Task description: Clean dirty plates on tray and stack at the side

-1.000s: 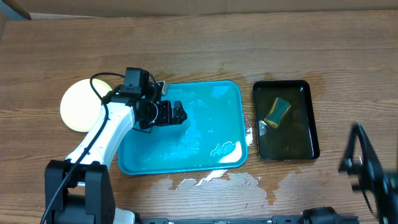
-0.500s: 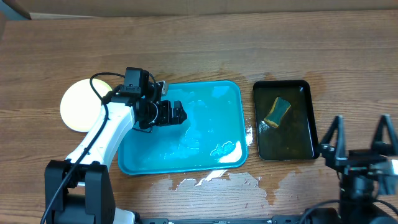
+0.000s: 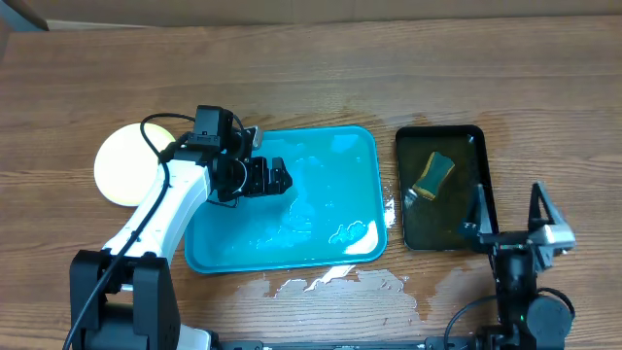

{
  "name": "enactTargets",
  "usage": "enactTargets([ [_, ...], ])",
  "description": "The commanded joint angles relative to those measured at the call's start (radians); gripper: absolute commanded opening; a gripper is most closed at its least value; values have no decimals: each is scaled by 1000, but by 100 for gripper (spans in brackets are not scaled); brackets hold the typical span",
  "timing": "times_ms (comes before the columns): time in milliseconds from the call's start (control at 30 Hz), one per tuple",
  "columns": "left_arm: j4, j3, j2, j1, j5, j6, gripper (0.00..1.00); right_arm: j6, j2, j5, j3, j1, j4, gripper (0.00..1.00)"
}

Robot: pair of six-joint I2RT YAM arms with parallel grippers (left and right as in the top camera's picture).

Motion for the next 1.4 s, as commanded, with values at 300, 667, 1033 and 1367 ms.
enactTargets([
  [300, 3, 13, 4, -3, -3, 27, 100, -5, -11, -5, -10, -4, -292, 100],
  [667, 3, 13, 4, -3, -3, 27, 100, -5, -10, -5, -10, -5, -293, 100],
  [1033, 3, 13, 4, -3, -3, 27, 100, -5, -10, -6, -10, -5, -293, 100],
  [1367, 3, 13, 5, -3, -3, 27, 100, -5, -10, -5, -10, -4, -293, 100],
])
